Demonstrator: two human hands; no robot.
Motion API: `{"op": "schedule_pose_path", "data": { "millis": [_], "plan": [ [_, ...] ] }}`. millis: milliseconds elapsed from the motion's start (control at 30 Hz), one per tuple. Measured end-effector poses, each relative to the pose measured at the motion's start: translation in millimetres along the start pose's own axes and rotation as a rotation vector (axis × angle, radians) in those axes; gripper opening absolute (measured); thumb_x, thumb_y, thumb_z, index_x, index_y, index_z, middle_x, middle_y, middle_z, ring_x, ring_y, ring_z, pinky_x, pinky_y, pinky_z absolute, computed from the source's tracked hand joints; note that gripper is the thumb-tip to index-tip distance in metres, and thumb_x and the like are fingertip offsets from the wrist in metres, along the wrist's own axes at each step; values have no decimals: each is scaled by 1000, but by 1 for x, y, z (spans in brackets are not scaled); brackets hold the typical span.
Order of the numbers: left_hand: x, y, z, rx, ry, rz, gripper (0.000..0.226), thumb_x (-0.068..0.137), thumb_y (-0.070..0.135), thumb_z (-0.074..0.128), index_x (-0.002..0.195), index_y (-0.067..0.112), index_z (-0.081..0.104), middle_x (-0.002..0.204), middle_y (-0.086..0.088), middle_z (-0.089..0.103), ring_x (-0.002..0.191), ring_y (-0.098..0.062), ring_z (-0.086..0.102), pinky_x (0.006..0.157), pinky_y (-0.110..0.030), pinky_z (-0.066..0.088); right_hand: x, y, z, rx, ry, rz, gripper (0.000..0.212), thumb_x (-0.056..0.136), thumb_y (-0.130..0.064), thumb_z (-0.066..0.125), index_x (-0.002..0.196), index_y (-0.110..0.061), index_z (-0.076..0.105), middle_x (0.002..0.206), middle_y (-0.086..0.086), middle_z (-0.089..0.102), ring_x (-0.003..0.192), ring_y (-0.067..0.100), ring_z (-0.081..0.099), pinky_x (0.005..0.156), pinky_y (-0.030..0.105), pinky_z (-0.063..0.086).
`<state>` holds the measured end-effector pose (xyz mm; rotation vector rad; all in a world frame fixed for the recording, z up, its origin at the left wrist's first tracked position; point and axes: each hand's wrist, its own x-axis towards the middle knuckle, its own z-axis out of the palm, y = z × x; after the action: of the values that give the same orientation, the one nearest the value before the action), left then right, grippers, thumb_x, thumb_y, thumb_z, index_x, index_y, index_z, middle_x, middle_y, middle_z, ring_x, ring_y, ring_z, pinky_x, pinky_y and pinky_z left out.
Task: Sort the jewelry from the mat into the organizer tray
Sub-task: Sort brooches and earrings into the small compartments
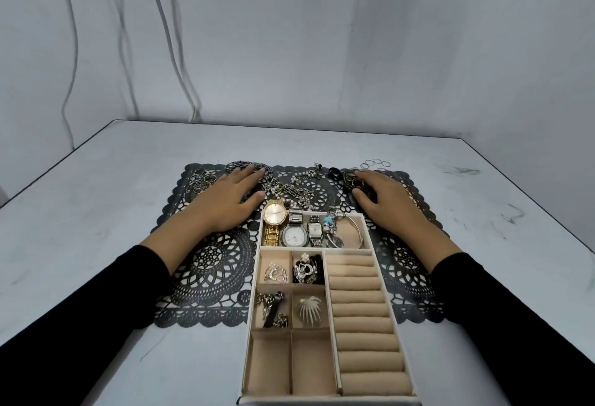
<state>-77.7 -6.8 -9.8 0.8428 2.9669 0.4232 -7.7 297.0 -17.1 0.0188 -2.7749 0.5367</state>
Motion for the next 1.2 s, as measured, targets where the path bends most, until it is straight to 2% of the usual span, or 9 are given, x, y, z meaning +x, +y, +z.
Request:
{"op": "schedule_pose_path", "data": {
  "millis": [300, 467, 567, 633, 700, 767, 967, 1100, 1200],
  "plan": [
    [26, 4, 2, -23, -38, 129, 54, 103, 49, 25, 154, 41, 9, 164, 8, 1, 150, -12, -3, 115, -25, -2, 31, -1, 11, 72, 27, -40, 42, 93, -35, 54, 132, -17, 54, 134, 2, 56, 128, 18, 47, 110, 33, 34],
    [43, 7, 6, -30, -46, 206, 51, 102, 51, 26, 152, 42, 18, 163, 9, 9, 151, -13, 1, 119, -29, 0, 47, -12, 17, 121, 30, -95, 36, 95, -28, 55, 129, -19, 59, 130, 0, 60, 125, 16, 49, 105, 27, 34],
    [53, 12, 7, -87, -15, 246, 48, 102, 49, 29, 149, 40, 31, 160, 8, 24, 150, -13, 12, 123, -34, 6, 56, -17, 20, 139, 11, -136, 32, 94, -24, 56, 125, -19, 62, 125, -1, 64, 120, 16, 53, 99, 23, 35],
    [59, 16, 5, -134, 33, 270, 43, 103, 45, 35, 144, 37, 43, 153, 9, 38, 145, -12, 28, 121, -35, 17, 62, -19, 23, 146, -8, -167, 30, 94, -20, 56, 123, -19, 64, 122, -1, 65, 118, 17, 55, 99, 24, 37],
    [63, 19, 4, -184, 75, 300, 36, 101, 41, 44, 135, 35, 55, 141, 12, 53, 131, -8, 47, 114, -35, 34, 66, -20, 25, 138, -23, -204, 31, 93, -13, 54, 122, -18, 65, 121, -1, 66, 116, 16, 56, 98, 21, 37],
    [66, 20, 3, -208, 95, 328, 30, 100, 38, 50, 125, 32, 64, 130, 14, 61, 118, -5, 56, 103, -34, 44, 69, -21, 27, 128, -39, -232, 33, 92, -5, 52, 119, -17, 67, 118, 1, 68, 113, 17, 57, 96, 18, 37],
    [71, 19, 0, -205, 155, 333, 25, 96, 36, 58, 109, 22, 74, 113, 12, 70, 102, -5, 63, 91, -34, 51, 74, -18, 29, 146, -24, -238, 24, 89, -4, 56, 105, -13, 72, 107, 3, 70, 105, 20, 60, 94, 32, 45],
    [71, 17, -2, -213, 173, 311, 23, 93, 37, 63, 102, 21, 76, 105, 10, 71, 95, -5, 64, 87, -31, 52, 73, -19, 27, 145, -1, -221, 19, 89, -6, 59, 101, -12, 72, 104, 2, 71, 102, 18, 60, 86, 20, 38],
    [71, 19, -2, -237, 195, 268, 23, 90, 41, 65, 94, 21, 76, 95, 9, 71, 89, -6, 63, 81, -29, 51, 73, -20, 26, 146, 7, -200, 17, 89, -8, 59, 99, -13, 72, 102, 1, 70, 100, 17, 59, 83, 19, 37]
  ]
}}
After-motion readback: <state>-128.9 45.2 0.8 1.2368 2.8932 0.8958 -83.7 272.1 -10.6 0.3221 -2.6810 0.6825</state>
